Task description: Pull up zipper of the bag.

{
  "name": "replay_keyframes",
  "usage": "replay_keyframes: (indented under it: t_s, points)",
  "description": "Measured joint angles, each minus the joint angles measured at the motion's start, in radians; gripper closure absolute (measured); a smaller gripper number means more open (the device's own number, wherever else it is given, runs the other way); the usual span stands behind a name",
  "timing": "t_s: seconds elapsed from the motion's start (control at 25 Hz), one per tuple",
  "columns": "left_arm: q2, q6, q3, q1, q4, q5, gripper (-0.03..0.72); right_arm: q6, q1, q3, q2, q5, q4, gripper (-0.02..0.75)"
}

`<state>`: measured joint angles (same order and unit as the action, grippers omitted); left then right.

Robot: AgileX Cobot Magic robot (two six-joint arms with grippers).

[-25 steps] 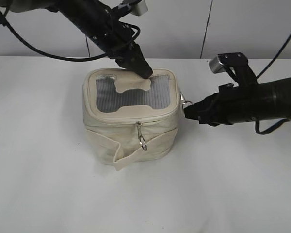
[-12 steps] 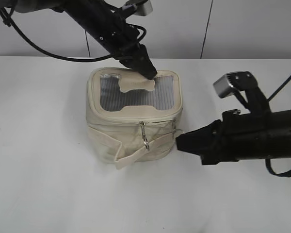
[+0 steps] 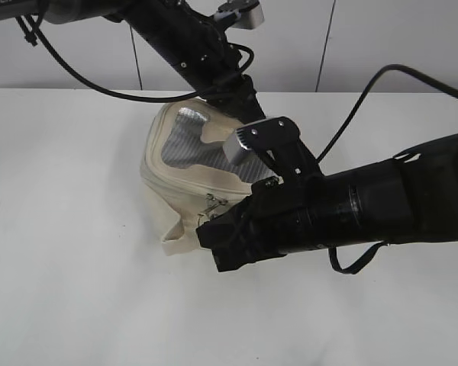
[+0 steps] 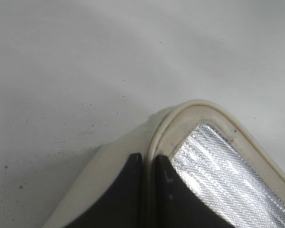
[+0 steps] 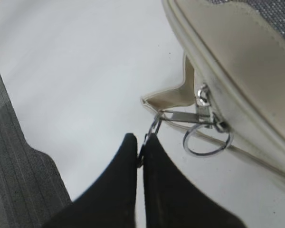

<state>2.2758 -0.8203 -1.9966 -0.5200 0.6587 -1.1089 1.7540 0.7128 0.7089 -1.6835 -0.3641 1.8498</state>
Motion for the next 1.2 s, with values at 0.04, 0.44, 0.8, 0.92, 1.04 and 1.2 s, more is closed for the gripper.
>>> replay_keyframes:
  t_s: [0.04,0.44,0.8,0.92,1.04,1.2]
  points:
    - [0.0,0.012,0.0,0.0,-0.001,0.001,0.647,-0.003,0.0,0.003,-0.004,0.007,0.0,0.726]
    - [-0.032,0.11,0.0,0.049,0.014,0.0,0.388,-0.454,-0.007,-0.012,0.106,0.062,-0.342,0.191]
    - [-0.205,0.217,0.062,0.178,0.006,-0.042,0.437,-0.975,-0.362,-0.019,0.243,-0.267,-0.926,0.171]
    - [-0.29,0.256,0.17,0.195,-0.028,-0.018,0.447,-1.063,-0.521,-0.019,0.269,-0.357,-1.019,0.171]
    - [-0.404,0.297,0.342,0.197,-0.092,0.048,0.451,-1.155,-0.582,-0.019,0.307,-0.409,-1.119,0.172]
    - [-0.633,0.343,0.651,0.197,-0.166,0.178,0.451,-1.258,-0.587,-0.019,0.376,-0.502,-1.242,0.174]
